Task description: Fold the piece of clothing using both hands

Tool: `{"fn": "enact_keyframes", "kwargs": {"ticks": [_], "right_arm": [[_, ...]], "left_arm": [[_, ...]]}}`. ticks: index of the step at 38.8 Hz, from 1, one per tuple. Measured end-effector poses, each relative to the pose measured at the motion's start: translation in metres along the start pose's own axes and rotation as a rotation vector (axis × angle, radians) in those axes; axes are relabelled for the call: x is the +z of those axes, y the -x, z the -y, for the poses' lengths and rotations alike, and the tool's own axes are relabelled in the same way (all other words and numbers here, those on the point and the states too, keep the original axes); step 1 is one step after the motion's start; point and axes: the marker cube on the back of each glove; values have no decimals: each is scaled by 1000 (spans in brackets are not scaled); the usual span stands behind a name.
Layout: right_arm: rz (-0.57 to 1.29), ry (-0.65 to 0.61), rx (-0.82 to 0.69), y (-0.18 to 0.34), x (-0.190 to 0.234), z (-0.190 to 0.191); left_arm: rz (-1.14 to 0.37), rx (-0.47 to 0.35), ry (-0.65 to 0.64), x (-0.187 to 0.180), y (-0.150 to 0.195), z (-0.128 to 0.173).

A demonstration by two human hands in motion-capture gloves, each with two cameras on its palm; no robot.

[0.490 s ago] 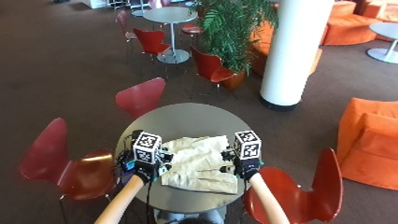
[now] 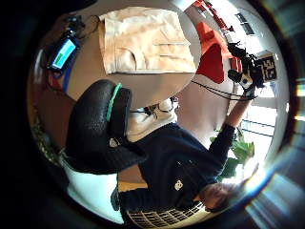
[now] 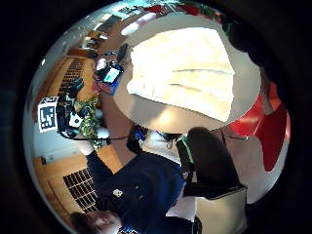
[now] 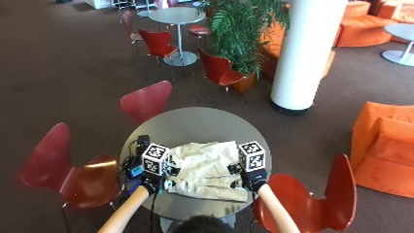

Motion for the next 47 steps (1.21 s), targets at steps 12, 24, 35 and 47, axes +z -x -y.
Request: {"fn": "enact_keyframes", "kwargs": {"ticks": [12,24,35,47], "right_arm": [[-32,296,159,-7,105,35],[72,-12,-13,6,127,29],[15,184,-126,-9,149,28],[49,-21,-82,-32,-8,43]], "left_arm": [[-48,94,205,129,-17,63],[50,-18,23,147,-37,59],[-16,71,44,157,-36,46],[-139,49,-66,43,-21,45]]}}
